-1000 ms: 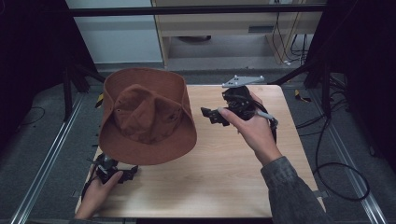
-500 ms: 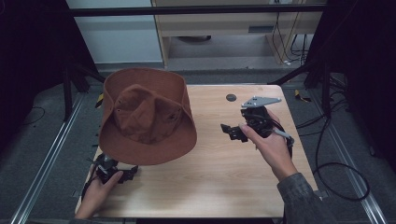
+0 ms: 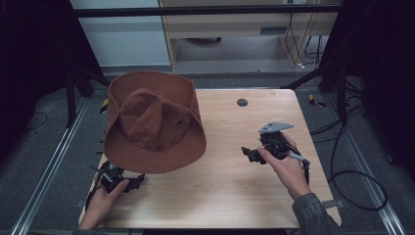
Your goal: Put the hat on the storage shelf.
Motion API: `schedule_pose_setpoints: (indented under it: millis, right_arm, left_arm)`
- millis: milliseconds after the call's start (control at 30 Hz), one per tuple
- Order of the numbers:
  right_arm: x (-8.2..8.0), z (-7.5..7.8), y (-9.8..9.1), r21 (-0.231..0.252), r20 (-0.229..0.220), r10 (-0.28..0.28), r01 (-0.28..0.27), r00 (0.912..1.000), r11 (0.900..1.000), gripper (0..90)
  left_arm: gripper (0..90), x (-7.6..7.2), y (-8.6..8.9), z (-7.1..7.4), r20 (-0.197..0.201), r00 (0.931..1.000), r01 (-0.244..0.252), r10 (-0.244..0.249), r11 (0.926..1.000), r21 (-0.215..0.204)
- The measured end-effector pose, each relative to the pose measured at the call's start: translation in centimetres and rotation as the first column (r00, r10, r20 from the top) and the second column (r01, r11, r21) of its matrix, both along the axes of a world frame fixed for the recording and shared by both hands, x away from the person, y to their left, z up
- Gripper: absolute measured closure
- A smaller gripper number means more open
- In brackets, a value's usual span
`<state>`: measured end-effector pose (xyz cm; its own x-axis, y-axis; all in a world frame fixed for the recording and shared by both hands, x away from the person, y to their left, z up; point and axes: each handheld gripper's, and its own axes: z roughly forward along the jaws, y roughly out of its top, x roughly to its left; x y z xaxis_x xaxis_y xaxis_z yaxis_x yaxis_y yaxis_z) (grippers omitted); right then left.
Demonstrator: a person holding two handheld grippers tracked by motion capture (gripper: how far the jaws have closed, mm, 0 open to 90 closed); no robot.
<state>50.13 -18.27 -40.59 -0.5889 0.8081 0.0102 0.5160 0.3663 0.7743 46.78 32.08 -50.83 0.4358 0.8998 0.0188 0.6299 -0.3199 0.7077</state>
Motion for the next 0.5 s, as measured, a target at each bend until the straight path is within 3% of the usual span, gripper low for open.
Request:
schedule_pose_setpoints:
  millis: [167,500]
  right_arm:
    - [-0.2,-2.1,-0.3,-0.036,-0.008,-0.017,0.017,0.9998,0.9992,13.2]
    - [-0.9,-6.5,-1.2,-0.022,-0.059,-0.048,0.047,0.9971,0.9986,14.4]
  left_arm:
    - [0.0,0.0,0.0,0.0,0.0,1.0,-0.001,0.001,1.0,-0.001]
    - [0.0,0.0,0.0,0.0,0.0,1.0,0.0,0.0,1.0,-0.001]
